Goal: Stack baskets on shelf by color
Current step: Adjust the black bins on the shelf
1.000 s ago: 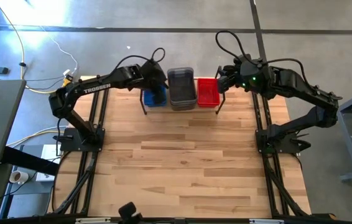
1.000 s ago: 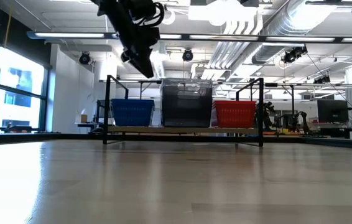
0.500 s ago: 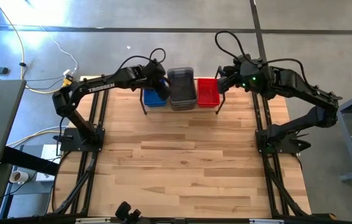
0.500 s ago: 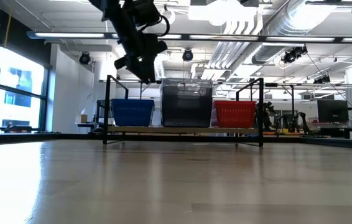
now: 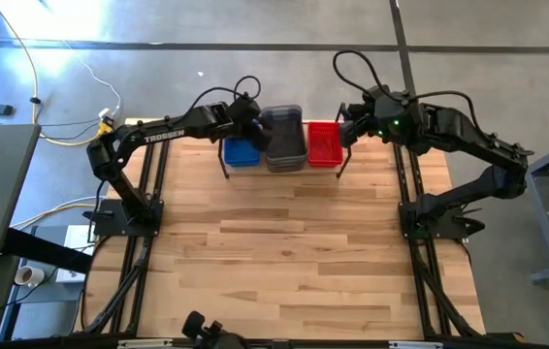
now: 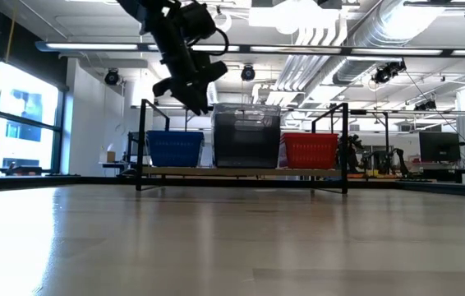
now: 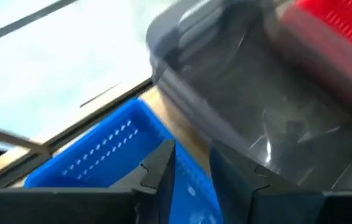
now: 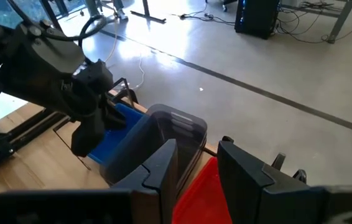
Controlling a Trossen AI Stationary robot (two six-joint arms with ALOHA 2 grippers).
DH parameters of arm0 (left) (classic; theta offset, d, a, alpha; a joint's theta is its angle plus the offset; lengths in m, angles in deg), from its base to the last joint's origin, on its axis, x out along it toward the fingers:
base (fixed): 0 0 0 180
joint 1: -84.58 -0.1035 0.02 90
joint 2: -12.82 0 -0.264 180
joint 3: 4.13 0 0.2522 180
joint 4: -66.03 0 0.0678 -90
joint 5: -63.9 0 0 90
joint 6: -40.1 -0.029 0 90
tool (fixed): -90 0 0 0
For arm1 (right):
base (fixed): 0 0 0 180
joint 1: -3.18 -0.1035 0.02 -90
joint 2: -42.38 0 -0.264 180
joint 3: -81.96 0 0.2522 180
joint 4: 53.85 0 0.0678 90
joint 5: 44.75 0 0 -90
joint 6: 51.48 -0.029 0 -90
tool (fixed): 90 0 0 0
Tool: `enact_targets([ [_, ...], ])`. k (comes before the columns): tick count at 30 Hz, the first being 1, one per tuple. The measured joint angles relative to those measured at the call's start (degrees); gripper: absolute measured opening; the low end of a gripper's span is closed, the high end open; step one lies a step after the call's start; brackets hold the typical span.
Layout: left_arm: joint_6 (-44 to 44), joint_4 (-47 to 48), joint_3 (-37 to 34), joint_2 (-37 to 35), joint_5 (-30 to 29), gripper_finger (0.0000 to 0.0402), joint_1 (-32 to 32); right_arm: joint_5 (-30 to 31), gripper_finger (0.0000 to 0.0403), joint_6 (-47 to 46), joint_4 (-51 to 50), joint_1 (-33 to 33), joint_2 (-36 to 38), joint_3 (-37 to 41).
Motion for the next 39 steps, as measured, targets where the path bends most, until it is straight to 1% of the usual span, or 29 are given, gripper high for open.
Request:
enact_targets([
  [3,-0.3,-1.6,0.0,0.0,0.1,0.0081,-0.7,0.0,0.0099,0.5,0.0,0.0,0.0,0.0],
  [13,0.0,0.0,0.0,0.2,0.1,0.0058,-2.3,-0.1,0.0099,0.5,0.0,0.0,0.0,0.0],
  [22,0.1,-4.6,0.0,1.9,0.0,0.0039,-5.2,-0.1,0.0099,0.5,0.0,0.0,0.0,0.0],
  [26,0.6,-5.3,0.1,3.8,2.5,0.0027,-6.3,-0.1,0.0099,0.5,0.0,0.0,0.0,0.0],
  [30,0.1,-7.6,0.1,4.4,3.2,0.0012,-6.2,-0.1,0.0099,0.5,0.0,0.0,0.0,0.0],
  [33,0.0,-7.5,0.0,4.6,3.3,0.0003,-6.2,-0.1,0.0099,0.5,0.0,0.0,0.0,0.0],
  [37,-0.1,-10.5,0.0,4.5,3.3,0.0002,-6.6,-0.1,0.0099,0.4,0.0,0.0,0.0,0.0],
  [39,-0.1,-12.4,0.0,4.5,4.4,0.0002,-6.8,-0.1,0.0099,0.4,0.0,0.0,0.0,0.0],
])
